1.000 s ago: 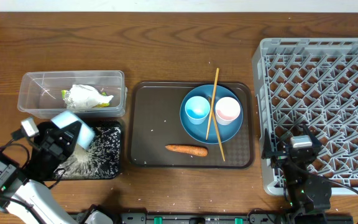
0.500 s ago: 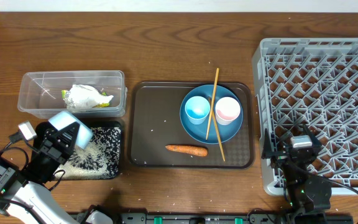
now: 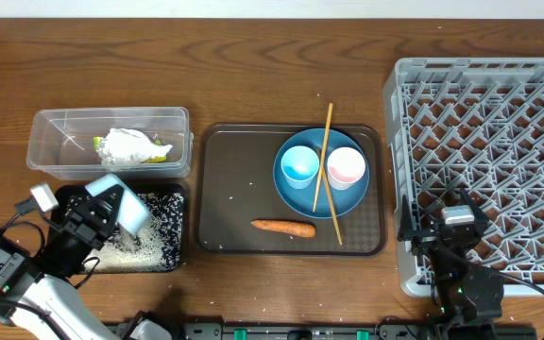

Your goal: Sort waste into correct bins and load items into the dishwasher rack

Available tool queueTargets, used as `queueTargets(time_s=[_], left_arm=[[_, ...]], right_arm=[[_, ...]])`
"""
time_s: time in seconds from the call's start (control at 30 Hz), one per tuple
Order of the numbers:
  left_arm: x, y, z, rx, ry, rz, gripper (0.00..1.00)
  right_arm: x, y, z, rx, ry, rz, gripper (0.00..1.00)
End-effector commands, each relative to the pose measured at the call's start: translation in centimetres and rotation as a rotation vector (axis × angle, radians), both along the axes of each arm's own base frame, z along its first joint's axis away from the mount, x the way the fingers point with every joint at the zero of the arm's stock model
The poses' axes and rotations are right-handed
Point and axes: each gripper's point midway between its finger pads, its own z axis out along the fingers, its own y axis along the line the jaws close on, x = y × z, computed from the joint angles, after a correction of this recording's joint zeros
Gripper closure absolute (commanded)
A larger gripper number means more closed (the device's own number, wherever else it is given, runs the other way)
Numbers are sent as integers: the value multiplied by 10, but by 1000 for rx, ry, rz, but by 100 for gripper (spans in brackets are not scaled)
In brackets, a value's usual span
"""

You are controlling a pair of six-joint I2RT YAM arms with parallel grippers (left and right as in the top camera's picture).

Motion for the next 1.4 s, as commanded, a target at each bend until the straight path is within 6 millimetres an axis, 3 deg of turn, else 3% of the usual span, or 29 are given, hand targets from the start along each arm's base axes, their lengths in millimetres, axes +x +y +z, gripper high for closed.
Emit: queueTargets(time_s=[0.0, 0.9, 1.23, 1.37], left_arm=[[-1, -3, 5, 15, -40, -15, 94], [0, -1, 1, 20, -20, -5, 94], [1, 18, -41, -2, 272, 126, 94], [0, 20, -49, -29, 305, 140, 94]], right_arm=[[0, -1, -1, -11, 4, -2, 1], [0, -1, -1, -11, 4, -2, 1], [0, -1, -1, -11, 4, -2, 2], [0, -1, -1, -11, 4, -2, 1]])
